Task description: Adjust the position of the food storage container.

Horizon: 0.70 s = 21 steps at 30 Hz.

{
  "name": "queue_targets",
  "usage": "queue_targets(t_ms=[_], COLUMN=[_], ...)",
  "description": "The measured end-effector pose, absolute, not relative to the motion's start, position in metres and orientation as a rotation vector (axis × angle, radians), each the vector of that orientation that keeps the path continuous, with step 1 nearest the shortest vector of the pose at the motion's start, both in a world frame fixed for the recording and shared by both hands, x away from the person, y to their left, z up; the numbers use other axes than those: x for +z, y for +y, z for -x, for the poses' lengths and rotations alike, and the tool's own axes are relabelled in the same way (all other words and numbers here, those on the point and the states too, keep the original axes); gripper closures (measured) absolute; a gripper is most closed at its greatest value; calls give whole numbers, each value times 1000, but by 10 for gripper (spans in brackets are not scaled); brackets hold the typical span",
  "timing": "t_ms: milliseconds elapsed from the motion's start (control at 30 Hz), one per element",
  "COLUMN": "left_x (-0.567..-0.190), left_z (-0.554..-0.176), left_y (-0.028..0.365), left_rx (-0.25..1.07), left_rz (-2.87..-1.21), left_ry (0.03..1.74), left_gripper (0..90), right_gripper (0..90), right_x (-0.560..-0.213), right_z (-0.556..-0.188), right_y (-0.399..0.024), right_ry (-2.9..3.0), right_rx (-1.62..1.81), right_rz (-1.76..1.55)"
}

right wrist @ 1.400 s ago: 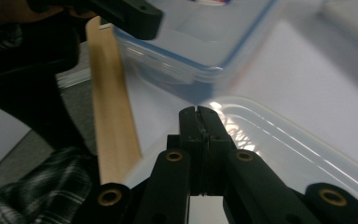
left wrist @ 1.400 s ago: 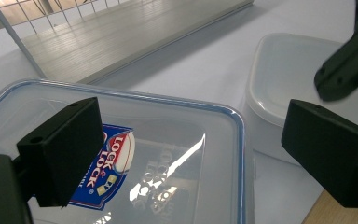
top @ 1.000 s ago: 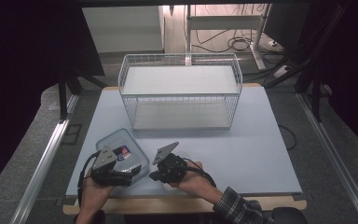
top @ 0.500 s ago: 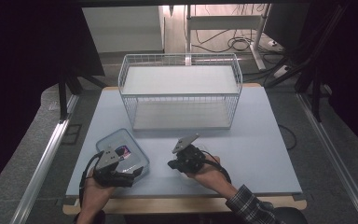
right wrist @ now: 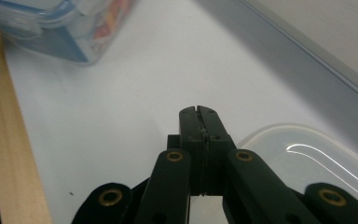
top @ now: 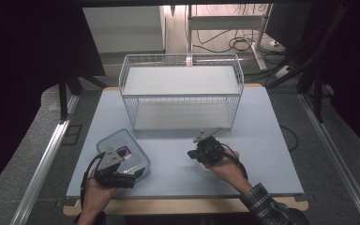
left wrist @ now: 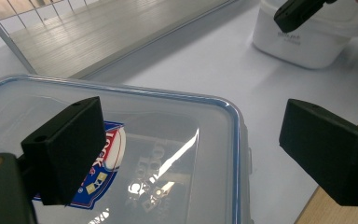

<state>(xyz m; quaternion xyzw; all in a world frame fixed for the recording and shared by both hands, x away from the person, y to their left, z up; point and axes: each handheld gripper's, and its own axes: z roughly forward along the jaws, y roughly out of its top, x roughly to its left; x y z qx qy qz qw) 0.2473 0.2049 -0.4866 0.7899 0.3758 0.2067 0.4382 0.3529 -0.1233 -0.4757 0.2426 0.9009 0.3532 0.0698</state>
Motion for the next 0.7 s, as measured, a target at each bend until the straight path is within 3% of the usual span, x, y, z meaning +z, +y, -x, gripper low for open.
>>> queue_targets(t_ms=[700], left_x=[-488], left_z=[-248], left_y=[204], left_rx=[508], left_rz=[-1970], left_ry=[936], left_gripper=[70], right_gripper=[893], right_x=[-472], right_z=[-366], right_y=[-224], right_ry=[2550], right_rx=[1011], right_rz=[-1016])
